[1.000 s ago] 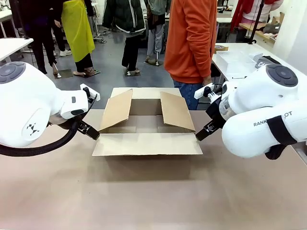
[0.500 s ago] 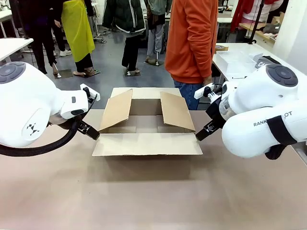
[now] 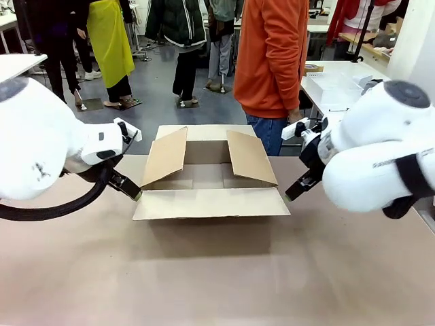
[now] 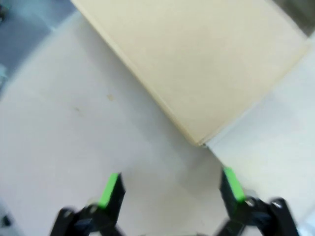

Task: Pack the gift set into the box.
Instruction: Place both hands on the side flaps of the Package Box and spread them outward.

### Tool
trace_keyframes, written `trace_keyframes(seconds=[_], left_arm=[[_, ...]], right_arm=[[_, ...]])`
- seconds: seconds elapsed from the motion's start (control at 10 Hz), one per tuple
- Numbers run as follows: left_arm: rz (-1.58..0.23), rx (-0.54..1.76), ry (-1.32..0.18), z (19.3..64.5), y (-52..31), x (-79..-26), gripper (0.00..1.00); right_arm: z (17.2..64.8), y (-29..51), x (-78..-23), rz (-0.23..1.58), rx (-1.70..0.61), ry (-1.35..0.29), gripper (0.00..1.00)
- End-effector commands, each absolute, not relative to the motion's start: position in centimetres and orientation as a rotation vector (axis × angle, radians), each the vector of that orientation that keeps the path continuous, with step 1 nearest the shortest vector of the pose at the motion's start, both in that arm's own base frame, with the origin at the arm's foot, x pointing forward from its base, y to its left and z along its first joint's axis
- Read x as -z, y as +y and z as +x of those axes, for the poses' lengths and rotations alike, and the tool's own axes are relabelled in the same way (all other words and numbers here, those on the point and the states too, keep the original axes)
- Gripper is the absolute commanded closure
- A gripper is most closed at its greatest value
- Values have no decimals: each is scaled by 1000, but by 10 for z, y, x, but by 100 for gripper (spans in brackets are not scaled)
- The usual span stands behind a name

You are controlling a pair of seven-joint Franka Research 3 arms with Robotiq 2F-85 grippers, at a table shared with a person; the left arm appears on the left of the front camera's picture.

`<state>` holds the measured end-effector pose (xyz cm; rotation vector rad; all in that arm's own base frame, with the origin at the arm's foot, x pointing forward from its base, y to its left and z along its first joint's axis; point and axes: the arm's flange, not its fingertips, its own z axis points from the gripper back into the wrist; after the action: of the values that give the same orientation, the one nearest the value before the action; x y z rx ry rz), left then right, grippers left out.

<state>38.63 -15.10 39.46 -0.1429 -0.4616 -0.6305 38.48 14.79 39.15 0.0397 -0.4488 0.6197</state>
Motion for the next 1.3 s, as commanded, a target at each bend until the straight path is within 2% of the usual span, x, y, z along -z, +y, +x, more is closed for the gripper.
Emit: trace_keyframes(seconds=[0.0, 0.1, 0.3, 0.5, 0.6, 0.7, 0.8, 1.0, 1.1, 1.2], left_arm=[[-301, 559, -438, 355, -95, -446, 0], [-356, 518, -442, 340, -74, -460, 0], [-445, 368, -485, 313, -29, -483, 0], [-898, 204, -590, 304, 61, -489, 0], [-1161, 59, -595, 309, 106, -475, 0], [-1332, -65, -594, 316, 143, -454, 0], [-1423, -214, -596, 323, 163, -430, 0], [-1463, -361, -659, 315, 155, -407, 0], [-1307, -477, -699, 312, 151, -399, 0], [-1361, -263, -613, 302, 181, -410, 0]], right_arm=[[362, 105, -448, 129, -570, -466, 0], [353, 84, -467, 189, -464, -472, 0], [336, 27, -493, 461, -251, -474, 0], [324, -56, -501, 809, 69, -472, 0], [314, -95, -495, 1031, 164, -533, 0], [306, -127, -481, 1175, 239, -558, 0], [298, -155, -462, 1230, 328, -590, 0], [287, -190, -425, 1262, 492, -648, 0], [283, -195, -411, 1161, 552, -685, 0], [279, -200, -446, 1216, 465, -587, 0]])
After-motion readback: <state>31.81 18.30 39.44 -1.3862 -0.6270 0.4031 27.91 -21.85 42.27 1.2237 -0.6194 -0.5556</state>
